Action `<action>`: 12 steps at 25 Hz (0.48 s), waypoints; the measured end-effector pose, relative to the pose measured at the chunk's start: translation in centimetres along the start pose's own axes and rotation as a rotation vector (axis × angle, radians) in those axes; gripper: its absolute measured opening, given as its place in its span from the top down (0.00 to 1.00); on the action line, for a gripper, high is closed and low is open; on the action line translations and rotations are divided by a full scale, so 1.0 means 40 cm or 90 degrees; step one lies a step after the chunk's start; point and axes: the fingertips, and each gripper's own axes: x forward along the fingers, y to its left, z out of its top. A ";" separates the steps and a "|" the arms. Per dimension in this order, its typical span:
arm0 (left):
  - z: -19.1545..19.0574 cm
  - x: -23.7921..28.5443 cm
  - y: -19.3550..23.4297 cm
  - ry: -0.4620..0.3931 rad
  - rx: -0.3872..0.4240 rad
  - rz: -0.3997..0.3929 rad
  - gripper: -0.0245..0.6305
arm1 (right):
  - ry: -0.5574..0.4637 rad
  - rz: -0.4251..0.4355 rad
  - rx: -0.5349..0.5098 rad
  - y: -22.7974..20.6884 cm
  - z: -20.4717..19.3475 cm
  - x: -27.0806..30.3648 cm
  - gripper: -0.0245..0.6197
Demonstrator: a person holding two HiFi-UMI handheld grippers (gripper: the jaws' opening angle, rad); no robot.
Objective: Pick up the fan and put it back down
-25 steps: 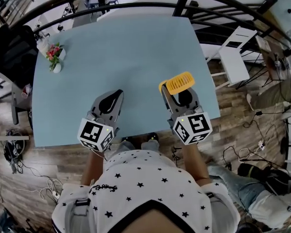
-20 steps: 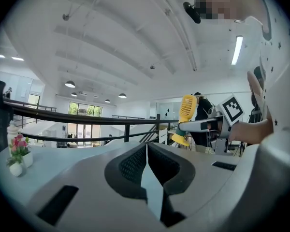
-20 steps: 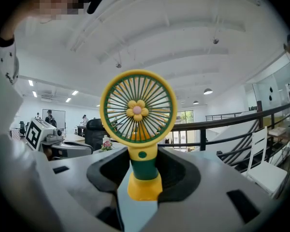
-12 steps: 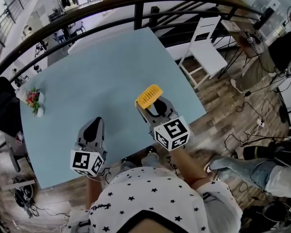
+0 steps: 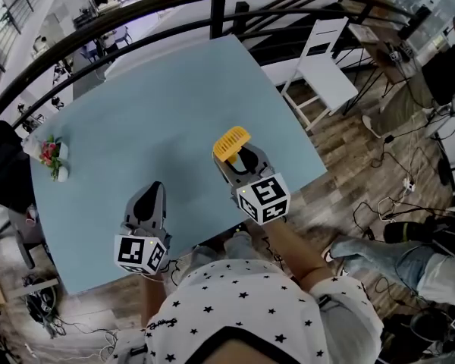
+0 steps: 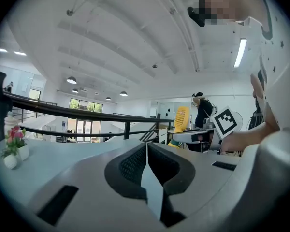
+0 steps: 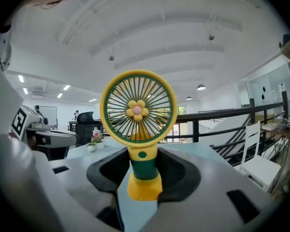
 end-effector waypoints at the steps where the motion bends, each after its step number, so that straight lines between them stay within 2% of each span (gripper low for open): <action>1: -0.004 -0.003 0.001 0.002 -0.002 0.002 0.91 | 0.003 -0.001 -0.001 -0.001 -0.008 0.009 0.69; 12: -0.058 -0.050 0.030 0.023 -0.017 0.024 0.91 | 0.061 -0.024 -0.031 0.006 -0.149 0.104 0.69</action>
